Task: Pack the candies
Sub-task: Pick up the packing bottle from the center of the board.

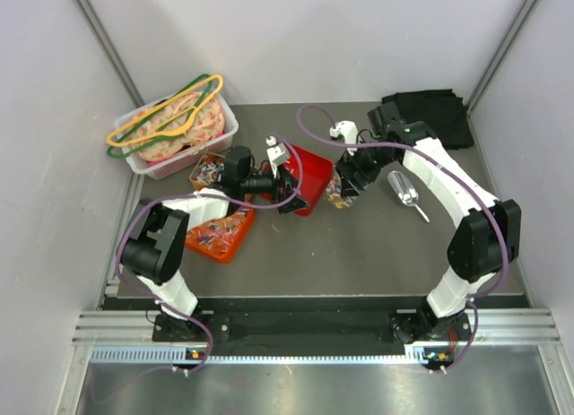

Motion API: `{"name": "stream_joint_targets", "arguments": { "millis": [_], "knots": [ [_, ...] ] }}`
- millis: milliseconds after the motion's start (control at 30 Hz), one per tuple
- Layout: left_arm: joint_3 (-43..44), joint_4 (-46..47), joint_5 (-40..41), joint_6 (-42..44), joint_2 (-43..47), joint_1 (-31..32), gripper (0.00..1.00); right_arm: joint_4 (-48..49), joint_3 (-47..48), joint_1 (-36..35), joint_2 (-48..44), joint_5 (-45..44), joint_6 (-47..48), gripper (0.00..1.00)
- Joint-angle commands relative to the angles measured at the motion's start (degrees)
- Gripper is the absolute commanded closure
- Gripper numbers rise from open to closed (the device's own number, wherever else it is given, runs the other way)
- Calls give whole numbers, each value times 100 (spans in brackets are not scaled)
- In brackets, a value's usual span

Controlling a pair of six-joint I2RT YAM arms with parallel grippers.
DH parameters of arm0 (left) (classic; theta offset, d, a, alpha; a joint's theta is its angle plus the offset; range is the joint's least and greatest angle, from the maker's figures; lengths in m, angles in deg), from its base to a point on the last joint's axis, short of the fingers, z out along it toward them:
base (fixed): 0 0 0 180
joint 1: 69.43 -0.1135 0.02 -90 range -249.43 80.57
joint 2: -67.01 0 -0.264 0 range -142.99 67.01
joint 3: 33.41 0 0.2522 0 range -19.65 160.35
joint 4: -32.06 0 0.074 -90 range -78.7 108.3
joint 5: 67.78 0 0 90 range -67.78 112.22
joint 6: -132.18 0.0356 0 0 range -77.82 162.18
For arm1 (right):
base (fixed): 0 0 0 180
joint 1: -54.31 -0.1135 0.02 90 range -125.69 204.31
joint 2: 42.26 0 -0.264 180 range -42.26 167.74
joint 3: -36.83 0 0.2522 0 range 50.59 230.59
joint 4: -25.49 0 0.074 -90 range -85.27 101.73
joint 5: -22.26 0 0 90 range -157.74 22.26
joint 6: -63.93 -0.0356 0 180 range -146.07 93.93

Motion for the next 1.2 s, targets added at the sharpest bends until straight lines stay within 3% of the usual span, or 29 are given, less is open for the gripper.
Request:
{"name": "stream_joint_targets", "arguments": {
  "millis": [0,100,133,167,233,267,300,500,867,933,967,1167],
  "knots": [
    [-278,1949,-360,-1290,185,-22,1,-161,375,185,-212,998,-80,48],
    [-182,1996,-395,-1757,97,-31,1,-354,497,282,-229,1149,-18,48],
    [53,1742,-352,-1750,71,-48,1,-407,541,299,-247,1140,8,48],
    [247,695,-325,-1646,-8,-57,1,-494,585,334,-256,1114,8,48],
    [1078,-1002,-186,-377,-96,-75,1,-583,682,352,-265,1096,-1,48],
    [1328,-2673,76,282,-149,-57,1,-635,709,352,-282,1061,34,48],
    [1495,-3082,175,1159,-149,-66,1,-662,744,361,-300,1035,43,48],
    [1882,-4410,229,2649,106,-233,1,-750,1033,396,-247,1105,0,48],
    [2385,-3211,-17,2618,-299,390,1,-1216,1719,493,-28,1140,35,47],
    [2236,-2614,52,2356,-281,487,1,-1268,1816,519,-19,1184,26,47],
    [2148,-1671,61,2163,-281,575,1,-1312,1903,511,-19,1193,17,47],
    [1586,1173,-131,432,-483,795,1,-1321,2053,537,25,1026,-18,47]
  ]
}}
